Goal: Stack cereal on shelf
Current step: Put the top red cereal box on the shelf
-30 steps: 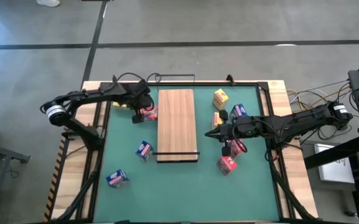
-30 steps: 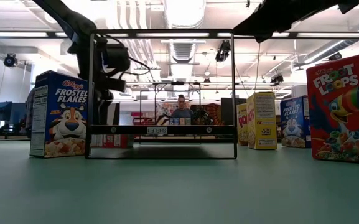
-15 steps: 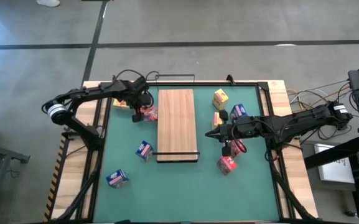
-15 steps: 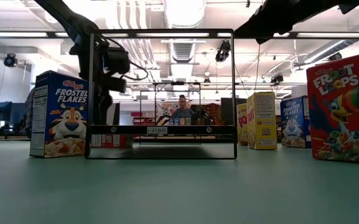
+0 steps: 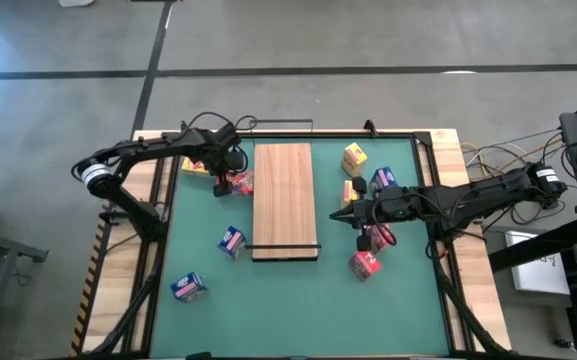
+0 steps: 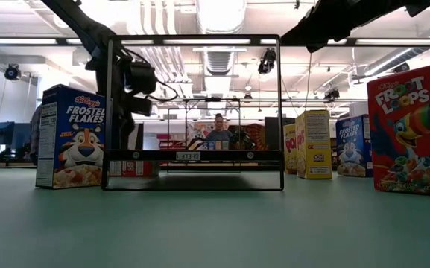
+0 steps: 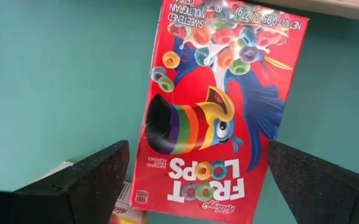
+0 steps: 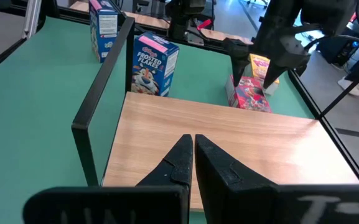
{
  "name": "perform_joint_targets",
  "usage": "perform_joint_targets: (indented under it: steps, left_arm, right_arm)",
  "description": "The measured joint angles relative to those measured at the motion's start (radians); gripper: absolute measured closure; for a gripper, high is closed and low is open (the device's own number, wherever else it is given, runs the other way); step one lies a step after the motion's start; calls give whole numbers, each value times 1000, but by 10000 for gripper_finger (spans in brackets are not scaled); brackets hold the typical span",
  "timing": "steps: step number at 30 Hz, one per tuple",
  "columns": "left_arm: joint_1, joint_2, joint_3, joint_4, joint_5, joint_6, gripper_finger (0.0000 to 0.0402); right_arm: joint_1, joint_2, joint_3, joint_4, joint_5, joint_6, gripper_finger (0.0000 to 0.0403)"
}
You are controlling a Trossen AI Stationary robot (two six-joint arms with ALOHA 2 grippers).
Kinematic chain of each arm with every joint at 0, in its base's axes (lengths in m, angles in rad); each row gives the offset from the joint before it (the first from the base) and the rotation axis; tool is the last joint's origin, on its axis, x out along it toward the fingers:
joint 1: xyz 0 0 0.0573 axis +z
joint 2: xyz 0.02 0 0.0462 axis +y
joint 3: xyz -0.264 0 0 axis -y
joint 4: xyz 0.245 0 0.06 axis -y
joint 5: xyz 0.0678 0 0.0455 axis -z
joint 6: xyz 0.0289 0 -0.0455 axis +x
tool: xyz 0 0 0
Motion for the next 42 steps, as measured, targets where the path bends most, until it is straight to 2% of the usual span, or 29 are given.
perform_joint_targets:
  steps: [12, 19, 25, 31, 39, 42]
  left_arm:
    - [0, 2, 0, 0, 0, 3, 39]
    - [-3, 1, -1, -17, 0, 18, 5]
    - [-3, 0, 42, -45, -4, -57, 25]
    - [-7, -2, 111, -144, 11, -38, 34]
    - [-19, -2, 60, -134, 11, -34, 34]
    - [-22, -1, 40, -98, -21, -33, 34]
  right_arm:
    - [0, 0, 0, -2, 0, -2, 394]
    - [0, 0, 0, -2, 0, -2, 394]
    - [0, 0, 0, -2, 0, -2, 394]
    - [0, 0, 0, -2, 0, 0, 394]
    - [0, 0, 0, -6, 0, 3, 394]
    - [0, 0, 0, -6, 0, 2, 394]
